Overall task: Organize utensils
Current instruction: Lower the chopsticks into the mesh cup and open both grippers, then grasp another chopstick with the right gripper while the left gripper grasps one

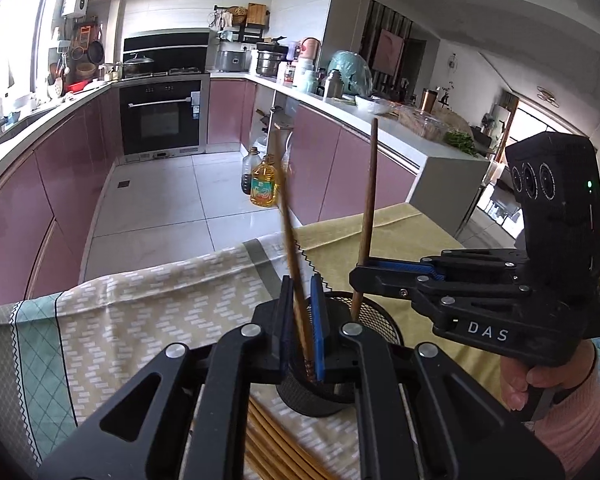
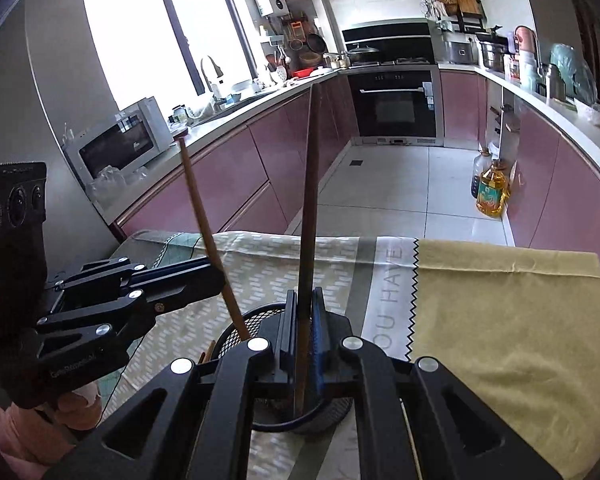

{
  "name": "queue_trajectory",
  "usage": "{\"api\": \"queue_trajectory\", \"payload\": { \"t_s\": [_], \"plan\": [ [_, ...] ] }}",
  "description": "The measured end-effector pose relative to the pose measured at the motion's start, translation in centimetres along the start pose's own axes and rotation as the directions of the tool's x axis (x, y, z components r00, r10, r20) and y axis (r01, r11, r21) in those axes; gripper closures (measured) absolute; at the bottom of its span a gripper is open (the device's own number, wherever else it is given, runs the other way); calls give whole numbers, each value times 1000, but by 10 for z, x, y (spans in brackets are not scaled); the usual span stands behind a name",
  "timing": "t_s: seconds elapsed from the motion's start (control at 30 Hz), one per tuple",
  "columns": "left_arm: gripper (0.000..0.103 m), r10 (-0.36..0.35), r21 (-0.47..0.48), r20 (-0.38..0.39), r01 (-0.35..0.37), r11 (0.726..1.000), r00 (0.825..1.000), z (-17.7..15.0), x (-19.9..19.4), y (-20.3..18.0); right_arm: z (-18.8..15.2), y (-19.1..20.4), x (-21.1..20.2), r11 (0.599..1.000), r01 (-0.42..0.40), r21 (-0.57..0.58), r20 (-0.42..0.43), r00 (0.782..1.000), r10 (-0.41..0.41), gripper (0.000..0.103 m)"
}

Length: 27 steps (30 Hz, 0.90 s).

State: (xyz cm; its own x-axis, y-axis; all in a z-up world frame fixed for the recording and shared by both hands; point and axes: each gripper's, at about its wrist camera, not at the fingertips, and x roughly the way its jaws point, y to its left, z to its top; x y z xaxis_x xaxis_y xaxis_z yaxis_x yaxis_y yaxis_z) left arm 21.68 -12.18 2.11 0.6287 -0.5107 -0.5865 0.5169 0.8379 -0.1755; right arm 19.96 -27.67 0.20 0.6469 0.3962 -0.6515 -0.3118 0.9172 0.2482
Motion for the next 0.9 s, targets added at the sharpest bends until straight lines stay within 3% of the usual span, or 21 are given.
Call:
{"api": "queue_trajectory", "payload": {
  "t_s": [0.13,0.2,0.27,0.4,0.53,0.7,0.9],
  "plan": [
    [80,34,-2,22,-34,999,999,-5,-1,5,-2,0,-2,1000,6,11,15,1000,-6,94],
    [79,53,-10,37,-53,999,998,-11,-10,9,-4,0,-8,1000,25,17,37,999,-26,83],
    [76,80,-22,56,-79,997,995,-17,-20,15,-5,3,-15,999,47,8,62,997,-47,80],
    [64,142,-26,95,-140,990,985,-39,-49,23,-16,14,-40,1000,7,-28,111,994,-4,80],
    [60,200,-25,67,-199,980,978,-70,-67,35,-39,39,-63,992,-46,-115,130,990,61,71],
    [58,205,-23,-54,-206,978,977,-114,-61,43,-78,63,-48,978,-74,-196,21,997,80,70],
    [58,173,-63,-162,-186,981,971,-163,-45,47,-109,61,-5,987,-74,-140,-119,991,57,70]
  ]
}}
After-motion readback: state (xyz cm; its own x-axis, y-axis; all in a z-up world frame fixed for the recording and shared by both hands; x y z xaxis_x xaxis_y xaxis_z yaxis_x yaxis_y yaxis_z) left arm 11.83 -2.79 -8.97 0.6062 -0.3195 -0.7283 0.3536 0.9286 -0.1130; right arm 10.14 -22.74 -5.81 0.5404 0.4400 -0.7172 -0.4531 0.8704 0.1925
